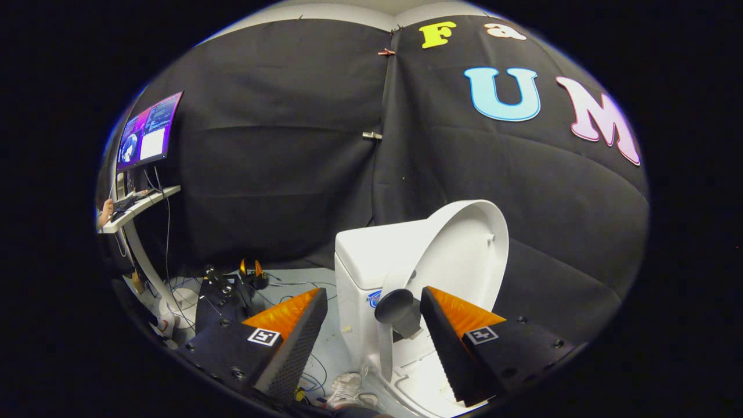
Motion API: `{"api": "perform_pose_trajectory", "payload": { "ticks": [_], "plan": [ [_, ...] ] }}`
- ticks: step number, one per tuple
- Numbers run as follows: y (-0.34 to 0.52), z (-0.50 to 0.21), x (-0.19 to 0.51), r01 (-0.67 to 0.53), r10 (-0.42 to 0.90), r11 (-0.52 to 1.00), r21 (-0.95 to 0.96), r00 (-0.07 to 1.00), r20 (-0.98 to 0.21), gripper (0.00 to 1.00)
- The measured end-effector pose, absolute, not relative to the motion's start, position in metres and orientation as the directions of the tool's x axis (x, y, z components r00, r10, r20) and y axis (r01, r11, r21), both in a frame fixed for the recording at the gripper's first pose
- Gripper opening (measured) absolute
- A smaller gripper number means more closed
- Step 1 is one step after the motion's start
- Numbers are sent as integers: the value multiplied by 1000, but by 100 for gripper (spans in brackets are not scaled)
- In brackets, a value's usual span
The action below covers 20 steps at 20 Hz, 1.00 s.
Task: Open the toilet lid.
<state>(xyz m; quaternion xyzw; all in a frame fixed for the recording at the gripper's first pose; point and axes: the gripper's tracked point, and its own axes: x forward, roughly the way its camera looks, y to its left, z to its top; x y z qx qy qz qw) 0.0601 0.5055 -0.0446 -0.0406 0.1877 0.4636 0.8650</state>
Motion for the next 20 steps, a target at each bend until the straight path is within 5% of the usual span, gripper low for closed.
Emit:
{"api": "perform_pose_trajectory", "payload": {
  "ticks": [10,20],
  "plan": [
    [326,46,79,-627,627,777,47,766,-145,99],
    [91,28,47,-296,297,955,26,950,-96,99]
  ]
}}
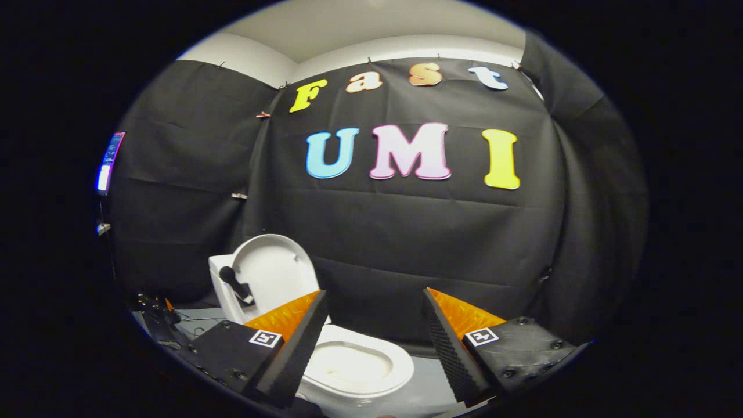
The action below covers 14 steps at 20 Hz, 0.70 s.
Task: Open the toilet lid.
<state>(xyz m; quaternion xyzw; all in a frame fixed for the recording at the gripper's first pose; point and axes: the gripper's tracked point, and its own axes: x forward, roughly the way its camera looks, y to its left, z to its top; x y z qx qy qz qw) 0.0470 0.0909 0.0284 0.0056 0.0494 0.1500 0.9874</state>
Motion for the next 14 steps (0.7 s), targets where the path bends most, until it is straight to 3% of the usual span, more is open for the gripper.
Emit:
{"api": "perform_pose_trajectory", "payload": {
  "ticks": [6,14],
  "plan": [
    [33,-10,27,-187,189,982,32,976,-107,99],
    [16,-18,18,-126,141,983,133,984,-110,99]
  ]
}}
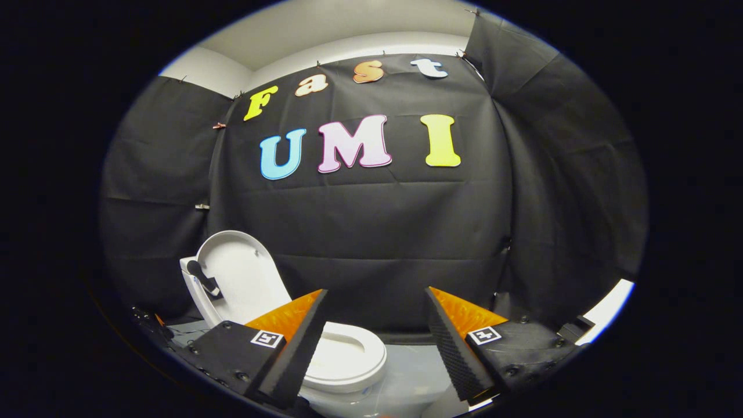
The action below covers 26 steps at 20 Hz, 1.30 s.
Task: Open the toilet lid.
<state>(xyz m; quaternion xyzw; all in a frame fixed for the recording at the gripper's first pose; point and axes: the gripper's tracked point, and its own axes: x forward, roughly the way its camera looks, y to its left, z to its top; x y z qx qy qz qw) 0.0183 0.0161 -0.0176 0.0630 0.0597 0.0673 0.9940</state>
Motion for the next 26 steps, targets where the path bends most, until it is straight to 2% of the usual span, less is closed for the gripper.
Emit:
{"api": "perform_pose_trajectory", "payload": {
  "ticks": [4,15,26],
  "plan": [
    [20,-24,18,-136,144,988,78,984,-107,99],
    [5,-28,23,-96,106,992,83,987,-124,99],
    [7,-29,22,-104,114,992,76,985,-130,98]
  ]
}}
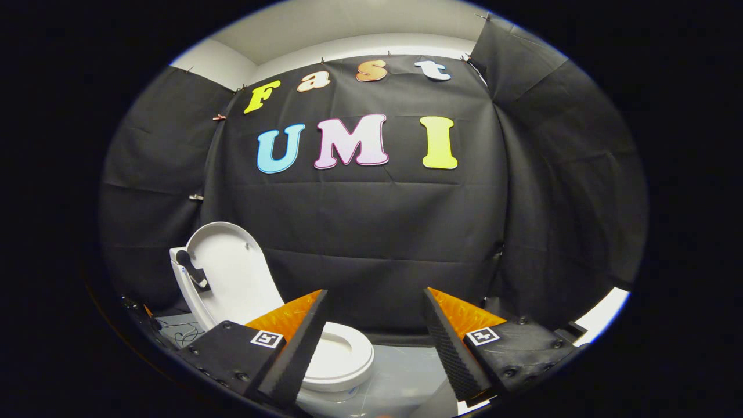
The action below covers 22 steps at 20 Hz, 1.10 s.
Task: Open the toilet lid.
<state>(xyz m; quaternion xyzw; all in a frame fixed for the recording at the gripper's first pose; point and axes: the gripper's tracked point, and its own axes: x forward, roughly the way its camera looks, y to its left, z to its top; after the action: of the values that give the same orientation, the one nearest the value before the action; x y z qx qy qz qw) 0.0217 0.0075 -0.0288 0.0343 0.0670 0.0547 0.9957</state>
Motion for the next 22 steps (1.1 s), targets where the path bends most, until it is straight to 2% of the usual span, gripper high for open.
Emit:
{"api": "perform_pose_trajectory", "payload": {
  "ticks": [6,22],
  "plan": [
    [4,-19,20,-94,103,992,84,989,-104,98],
    [9,-26,21,-111,120,991,76,985,-124,98]
  ]
}}
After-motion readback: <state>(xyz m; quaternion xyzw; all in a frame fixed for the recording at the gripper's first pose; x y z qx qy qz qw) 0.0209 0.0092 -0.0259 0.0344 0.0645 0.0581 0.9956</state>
